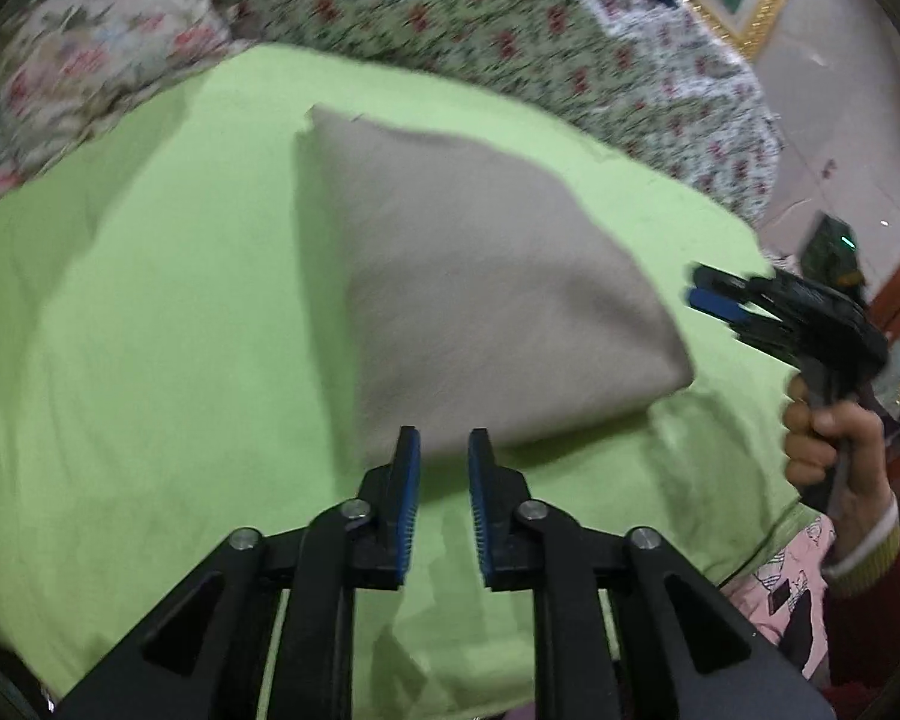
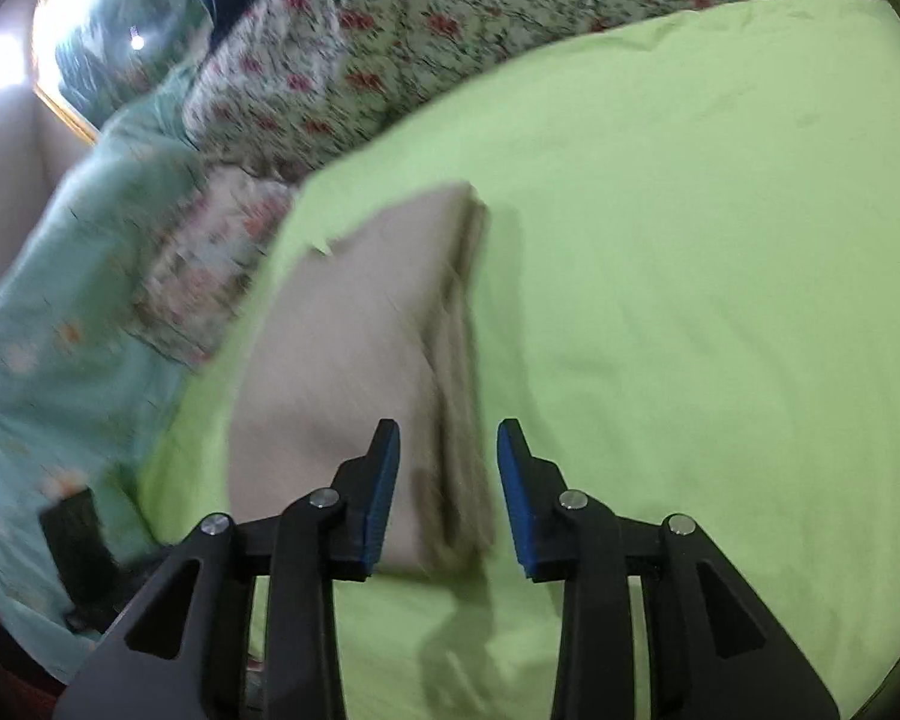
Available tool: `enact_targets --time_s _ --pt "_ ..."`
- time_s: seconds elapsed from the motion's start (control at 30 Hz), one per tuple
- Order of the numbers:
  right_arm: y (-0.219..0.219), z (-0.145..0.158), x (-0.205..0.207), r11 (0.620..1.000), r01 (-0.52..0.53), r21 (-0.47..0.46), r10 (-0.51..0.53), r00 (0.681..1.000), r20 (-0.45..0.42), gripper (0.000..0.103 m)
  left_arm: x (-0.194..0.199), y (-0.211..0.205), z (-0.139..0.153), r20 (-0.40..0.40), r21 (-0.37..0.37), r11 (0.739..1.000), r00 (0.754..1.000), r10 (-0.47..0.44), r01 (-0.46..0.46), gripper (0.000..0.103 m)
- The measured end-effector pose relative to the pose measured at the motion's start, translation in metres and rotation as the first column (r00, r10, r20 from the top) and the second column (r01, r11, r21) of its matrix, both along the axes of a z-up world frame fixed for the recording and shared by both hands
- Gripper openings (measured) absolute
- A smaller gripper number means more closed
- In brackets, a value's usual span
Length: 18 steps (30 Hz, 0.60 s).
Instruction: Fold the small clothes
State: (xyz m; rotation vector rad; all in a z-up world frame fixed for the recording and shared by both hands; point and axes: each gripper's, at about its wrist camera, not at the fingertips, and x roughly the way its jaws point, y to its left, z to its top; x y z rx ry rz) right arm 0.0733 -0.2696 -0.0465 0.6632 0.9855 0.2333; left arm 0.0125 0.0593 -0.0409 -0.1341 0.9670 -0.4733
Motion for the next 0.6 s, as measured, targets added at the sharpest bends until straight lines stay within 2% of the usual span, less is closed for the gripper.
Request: enact_targets --time_s 0.17,0.33,0.37,0.4,0.43,0.5,0.57,0.6 --pt "0.005 -0.016 0.064 0.996 0.005 0.087 -0.005 1.000 0.000 0.041 0.021 -0.023 -0.003 0.001 -0.018 0.999 0.999 -0.051 0.051 0.033" --pt "0.004 -0.057 0.125 0.983 0.017 0.182 0.003 0.995 -0.104 0.041 0.032 -0.033 -0.028 -0.048 -0.002 0.996 0.995 -0.085 0.085 0.034" --pt "0.004 -0.061 0.132 0.980 0.009 0.197 0.014 0.994 -0.111 0.032 0.035 -0.032 -0.033 -0.054 -0.001 0.997 0.995 -0.081 0.081 0.035" --pt "0.006 -0.061 0.140 0.981 -0.008 0.194 0.028 0.995 -0.100 0.016 0.037 -0.033 -0.034 -0.060 -0.004 0.997 0.995 -0.081 0.081 0.035" --pt "0.009 -0.055 0.145 0.983 -0.022 0.180 0.036 0.996 -0.078 0.010 0.039 -0.033 -0.035 -0.063 -0.007 0.997 0.995 -0.080 0.079 0.035" --pt "0.012 -0.033 0.150 0.990 -0.045 0.136 0.043 0.999 0.020 0.010 0.041 -0.034 -0.036 -0.065 -0.014 0.997 0.995 -0.078 0.078 0.035" --pt "0.015 -0.028 0.158 0.997 -0.042 0.061 0.040 0.999 0.032 0.010 0.044 -0.035 -0.038 -0.069 -0.020 0.997 0.995 -0.076 0.075 0.034" --pt "0.018 -0.036 0.164 0.999 -0.043 0.024 0.043 0.999 0.002 0.010 0.045 -0.036 -0.038 -0.072 -0.022 0.997 0.995 -0.075 0.074 0.034"
